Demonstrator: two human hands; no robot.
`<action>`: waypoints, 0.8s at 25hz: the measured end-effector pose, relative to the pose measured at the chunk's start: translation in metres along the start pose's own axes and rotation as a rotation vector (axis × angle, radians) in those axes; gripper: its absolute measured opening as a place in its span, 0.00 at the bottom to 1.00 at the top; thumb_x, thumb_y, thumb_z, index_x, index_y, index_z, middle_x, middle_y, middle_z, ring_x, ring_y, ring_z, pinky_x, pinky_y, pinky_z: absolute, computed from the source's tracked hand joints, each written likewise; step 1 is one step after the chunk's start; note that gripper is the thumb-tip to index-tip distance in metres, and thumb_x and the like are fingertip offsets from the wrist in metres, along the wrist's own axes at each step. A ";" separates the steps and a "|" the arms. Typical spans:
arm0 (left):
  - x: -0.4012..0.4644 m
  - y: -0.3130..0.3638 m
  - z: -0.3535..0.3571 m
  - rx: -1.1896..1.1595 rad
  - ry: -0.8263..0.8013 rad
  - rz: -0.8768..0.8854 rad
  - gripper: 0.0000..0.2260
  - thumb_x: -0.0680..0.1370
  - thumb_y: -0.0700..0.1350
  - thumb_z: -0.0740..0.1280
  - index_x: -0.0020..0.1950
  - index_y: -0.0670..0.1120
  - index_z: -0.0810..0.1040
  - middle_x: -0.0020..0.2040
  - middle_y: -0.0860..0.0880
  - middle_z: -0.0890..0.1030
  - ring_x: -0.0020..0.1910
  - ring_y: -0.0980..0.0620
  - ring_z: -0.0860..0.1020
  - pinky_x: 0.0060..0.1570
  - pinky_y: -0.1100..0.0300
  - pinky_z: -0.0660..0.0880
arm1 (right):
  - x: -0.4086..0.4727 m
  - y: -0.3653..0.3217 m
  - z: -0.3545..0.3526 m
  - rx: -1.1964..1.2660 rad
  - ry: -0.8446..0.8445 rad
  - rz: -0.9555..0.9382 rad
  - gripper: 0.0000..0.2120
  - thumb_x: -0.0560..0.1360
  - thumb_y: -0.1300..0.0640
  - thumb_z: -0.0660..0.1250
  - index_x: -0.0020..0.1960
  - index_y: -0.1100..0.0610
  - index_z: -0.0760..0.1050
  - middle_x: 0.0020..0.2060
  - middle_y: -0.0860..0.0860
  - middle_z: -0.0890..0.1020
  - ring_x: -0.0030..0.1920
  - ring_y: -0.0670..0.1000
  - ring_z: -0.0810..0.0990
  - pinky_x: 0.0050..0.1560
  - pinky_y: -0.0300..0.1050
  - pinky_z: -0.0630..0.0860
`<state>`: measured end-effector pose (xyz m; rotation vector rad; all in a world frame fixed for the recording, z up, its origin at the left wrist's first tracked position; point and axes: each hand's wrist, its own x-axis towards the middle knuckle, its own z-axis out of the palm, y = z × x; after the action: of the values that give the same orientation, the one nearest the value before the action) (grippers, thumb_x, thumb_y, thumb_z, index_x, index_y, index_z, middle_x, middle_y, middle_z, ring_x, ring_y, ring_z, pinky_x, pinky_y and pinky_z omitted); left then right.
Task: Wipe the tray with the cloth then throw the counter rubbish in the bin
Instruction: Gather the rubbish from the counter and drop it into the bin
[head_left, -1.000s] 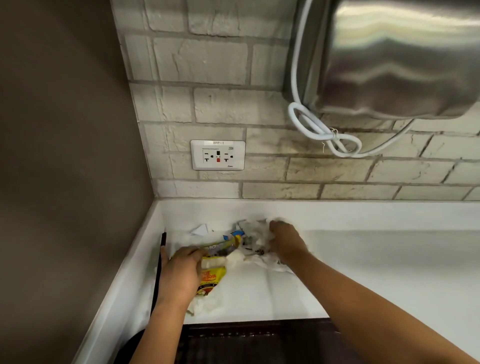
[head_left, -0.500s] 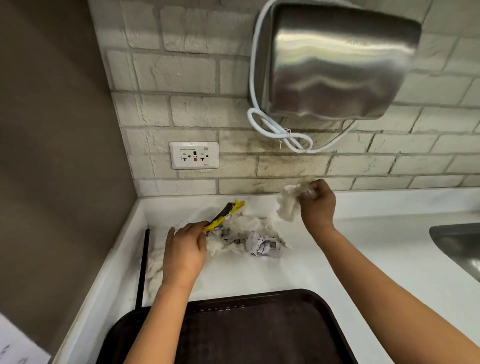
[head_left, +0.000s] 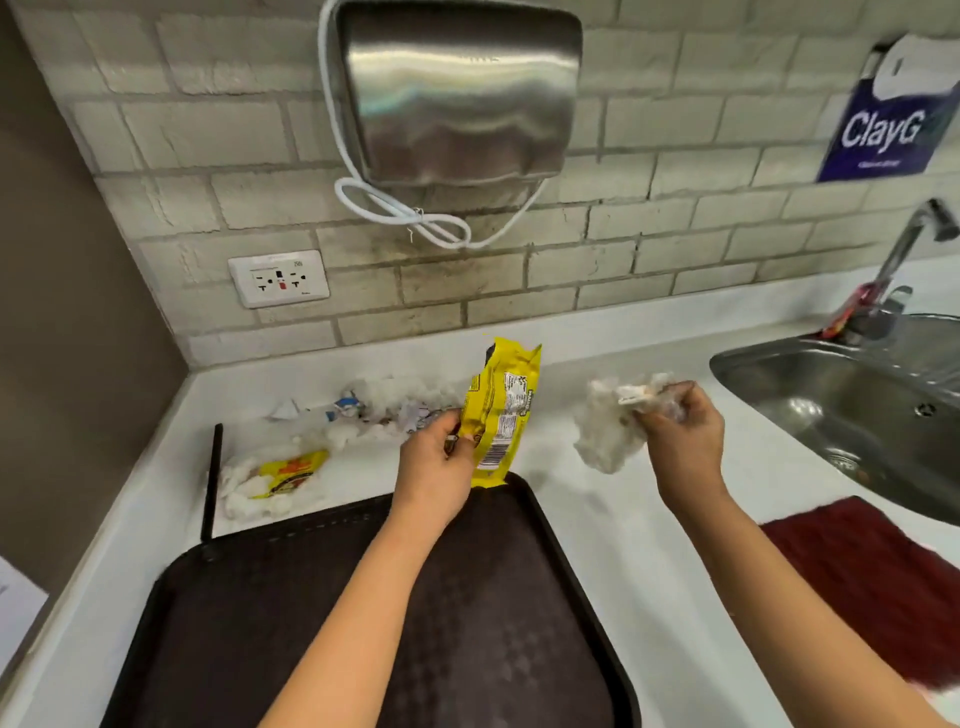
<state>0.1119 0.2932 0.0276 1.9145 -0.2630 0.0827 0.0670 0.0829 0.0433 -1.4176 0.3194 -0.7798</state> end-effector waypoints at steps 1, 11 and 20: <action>-0.010 0.006 0.013 -0.025 -0.040 0.002 0.13 0.78 0.35 0.60 0.51 0.50 0.80 0.46 0.47 0.82 0.44 0.49 0.80 0.48 0.58 0.77 | -0.006 0.002 -0.019 0.011 0.014 0.008 0.18 0.69 0.75 0.65 0.33 0.55 0.64 0.33 0.50 0.74 0.29 0.38 0.74 0.34 0.31 0.73; -0.126 0.074 0.129 -0.251 -0.129 -0.020 0.17 0.77 0.30 0.58 0.44 0.52 0.77 0.40 0.54 0.82 0.34 0.64 0.79 0.37 0.72 0.74 | -0.050 -0.007 -0.180 0.192 0.003 0.163 0.18 0.68 0.70 0.68 0.33 0.53 0.64 0.35 0.56 0.74 0.37 0.52 0.74 0.39 0.45 0.72; -0.284 0.067 0.241 -0.268 0.036 -0.152 0.22 0.77 0.28 0.57 0.59 0.53 0.69 0.43 0.52 0.81 0.36 0.61 0.79 0.35 0.67 0.76 | -0.112 0.018 -0.347 0.164 -0.168 0.322 0.22 0.67 0.73 0.67 0.29 0.47 0.71 0.31 0.45 0.77 0.37 0.49 0.74 0.43 0.47 0.73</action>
<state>-0.1959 0.0867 -0.0489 1.6590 -0.0973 -0.0190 -0.2269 -0.1084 -0.0581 -1.2294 0.3349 -0.4112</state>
